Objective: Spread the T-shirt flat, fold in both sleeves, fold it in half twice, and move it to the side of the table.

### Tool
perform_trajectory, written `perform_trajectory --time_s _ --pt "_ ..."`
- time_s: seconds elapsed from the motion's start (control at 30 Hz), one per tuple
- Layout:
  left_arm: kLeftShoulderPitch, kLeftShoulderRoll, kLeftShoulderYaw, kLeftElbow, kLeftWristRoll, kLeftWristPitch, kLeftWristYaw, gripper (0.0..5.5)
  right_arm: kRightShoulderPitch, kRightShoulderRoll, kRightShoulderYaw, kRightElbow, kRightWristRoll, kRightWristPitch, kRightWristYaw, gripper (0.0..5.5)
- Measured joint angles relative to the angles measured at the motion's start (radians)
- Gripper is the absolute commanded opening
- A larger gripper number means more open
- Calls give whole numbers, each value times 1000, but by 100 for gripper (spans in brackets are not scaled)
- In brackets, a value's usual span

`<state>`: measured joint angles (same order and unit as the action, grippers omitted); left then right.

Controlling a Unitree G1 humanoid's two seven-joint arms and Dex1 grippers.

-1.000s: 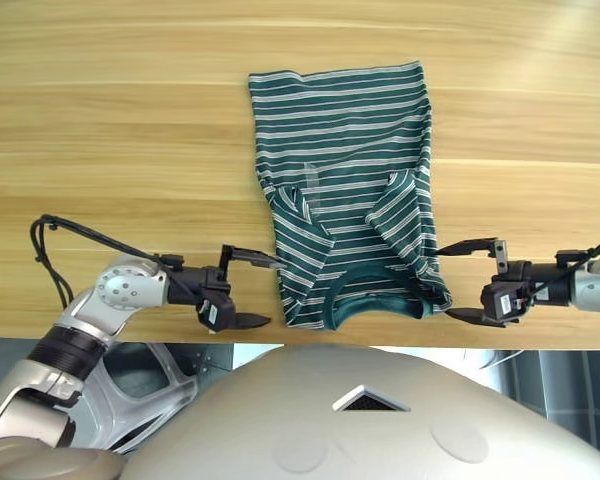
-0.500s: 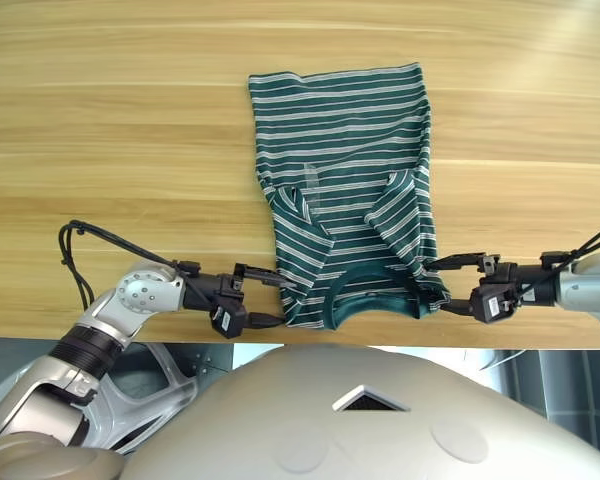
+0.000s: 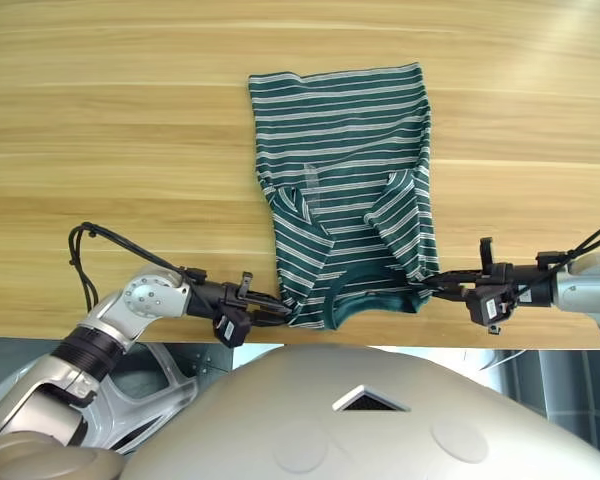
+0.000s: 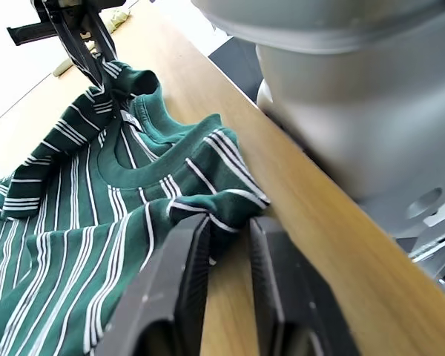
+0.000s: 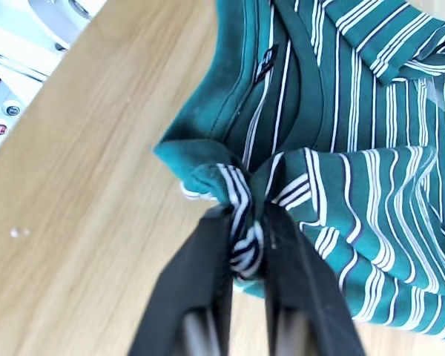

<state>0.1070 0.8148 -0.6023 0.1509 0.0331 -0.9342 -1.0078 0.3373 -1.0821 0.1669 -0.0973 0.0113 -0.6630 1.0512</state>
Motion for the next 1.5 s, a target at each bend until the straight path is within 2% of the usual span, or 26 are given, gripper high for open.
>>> perform_trajectory --time_s 0.13,0.6,1.13,1.37,1.5 --pt "-13 -2 -1 -3 -2 -3 1 0 -1 0 0 0 0 0 0 4" --pt "-8 1 -2 -12 -52 21 -7 0 -28 8 9 1 14 0 2 3" --pt "98 151 108 -131 -219 13 -26 0 74 -90 -47 -17 202 -125 94 3" --pt "243 291 120 -296 -436 -70 -72 0 172 -139 -103 -53 288 -194 129 3" --pt "238 305 167 -317 -540 -76 -86 0 135 -137 -122 -54 293 -175 123 3"
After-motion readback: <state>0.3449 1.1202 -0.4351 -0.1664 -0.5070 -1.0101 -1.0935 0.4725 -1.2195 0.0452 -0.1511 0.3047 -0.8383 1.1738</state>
